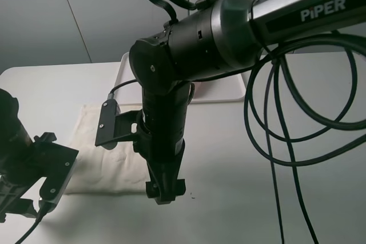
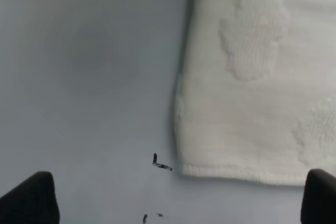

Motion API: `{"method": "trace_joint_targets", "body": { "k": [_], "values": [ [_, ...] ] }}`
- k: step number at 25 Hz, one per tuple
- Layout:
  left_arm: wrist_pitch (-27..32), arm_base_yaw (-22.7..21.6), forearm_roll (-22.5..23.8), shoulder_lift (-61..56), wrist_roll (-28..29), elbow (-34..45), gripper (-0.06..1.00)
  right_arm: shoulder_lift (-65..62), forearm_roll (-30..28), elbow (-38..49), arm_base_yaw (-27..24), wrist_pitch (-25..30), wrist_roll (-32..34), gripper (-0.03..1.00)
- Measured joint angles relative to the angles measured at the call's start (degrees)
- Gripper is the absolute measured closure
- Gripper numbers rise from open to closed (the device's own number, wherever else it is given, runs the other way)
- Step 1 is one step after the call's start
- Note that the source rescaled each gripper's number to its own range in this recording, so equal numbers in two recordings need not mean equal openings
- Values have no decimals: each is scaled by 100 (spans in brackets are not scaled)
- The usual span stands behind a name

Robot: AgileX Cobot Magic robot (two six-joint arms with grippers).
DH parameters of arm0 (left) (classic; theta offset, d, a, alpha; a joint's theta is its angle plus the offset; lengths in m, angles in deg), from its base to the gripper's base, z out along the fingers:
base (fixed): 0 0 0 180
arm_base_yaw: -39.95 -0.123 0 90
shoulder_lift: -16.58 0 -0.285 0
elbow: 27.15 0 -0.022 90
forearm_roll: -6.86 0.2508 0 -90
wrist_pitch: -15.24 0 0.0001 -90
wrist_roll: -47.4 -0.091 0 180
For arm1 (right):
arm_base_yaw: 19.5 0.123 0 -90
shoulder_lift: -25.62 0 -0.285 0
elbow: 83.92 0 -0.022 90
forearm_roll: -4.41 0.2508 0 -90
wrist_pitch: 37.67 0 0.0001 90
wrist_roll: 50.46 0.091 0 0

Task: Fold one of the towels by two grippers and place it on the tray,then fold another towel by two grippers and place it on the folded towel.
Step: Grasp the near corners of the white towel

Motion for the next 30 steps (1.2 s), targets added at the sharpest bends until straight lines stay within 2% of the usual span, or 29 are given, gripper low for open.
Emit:
{"method": "trace_joint_targets", "body": {
  "k": [7, 30],
  "values": [
    [-306, 0, 0, 0, 0, 12, -4, 0, 75, 0, 0, -4, -16, -3],
    [-473, 0, 18, 267, 2, 2, -4, 0, 239, 0, 0, -14, -121, -3]
  ]
}}
